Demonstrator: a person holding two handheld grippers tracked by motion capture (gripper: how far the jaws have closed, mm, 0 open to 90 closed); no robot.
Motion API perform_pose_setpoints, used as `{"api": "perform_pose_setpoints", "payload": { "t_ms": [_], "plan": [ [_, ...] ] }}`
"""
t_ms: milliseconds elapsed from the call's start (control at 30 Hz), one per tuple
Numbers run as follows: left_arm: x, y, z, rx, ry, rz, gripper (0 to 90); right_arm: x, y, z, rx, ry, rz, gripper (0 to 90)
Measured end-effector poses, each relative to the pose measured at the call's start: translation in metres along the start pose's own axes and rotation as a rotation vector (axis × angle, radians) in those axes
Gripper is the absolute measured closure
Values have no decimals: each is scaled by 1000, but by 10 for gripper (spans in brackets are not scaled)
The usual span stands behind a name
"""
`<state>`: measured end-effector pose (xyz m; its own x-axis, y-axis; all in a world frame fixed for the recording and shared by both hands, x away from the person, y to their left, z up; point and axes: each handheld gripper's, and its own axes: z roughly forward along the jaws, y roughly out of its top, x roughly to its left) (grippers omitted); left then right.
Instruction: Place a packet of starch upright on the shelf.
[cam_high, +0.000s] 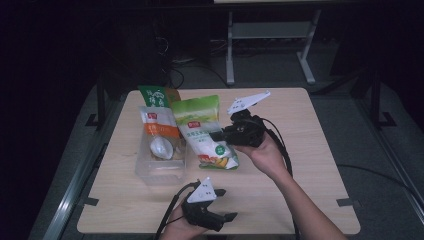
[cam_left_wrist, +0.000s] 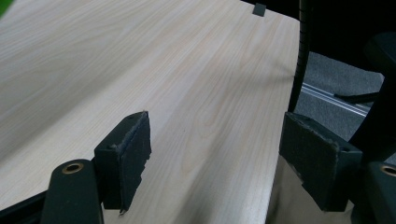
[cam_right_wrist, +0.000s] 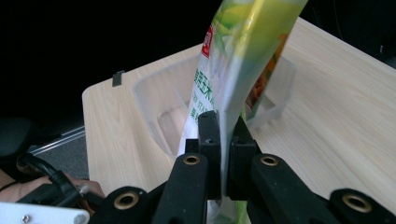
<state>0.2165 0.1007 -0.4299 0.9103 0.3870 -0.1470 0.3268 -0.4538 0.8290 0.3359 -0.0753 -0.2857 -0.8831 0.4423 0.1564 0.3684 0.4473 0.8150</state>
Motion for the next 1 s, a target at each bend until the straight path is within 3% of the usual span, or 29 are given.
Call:
{"api": "perform_pose_setpoints", "payload": {
  "t_ms": [433,1000],
  "plan": [
    [2,-5,-14,4,10,16,245,16,24,29,-10,51,-38,870],
    [1,-13,-21,-4,12,14,244,28,46,85,-2,103,-69,870]
  ]
}}
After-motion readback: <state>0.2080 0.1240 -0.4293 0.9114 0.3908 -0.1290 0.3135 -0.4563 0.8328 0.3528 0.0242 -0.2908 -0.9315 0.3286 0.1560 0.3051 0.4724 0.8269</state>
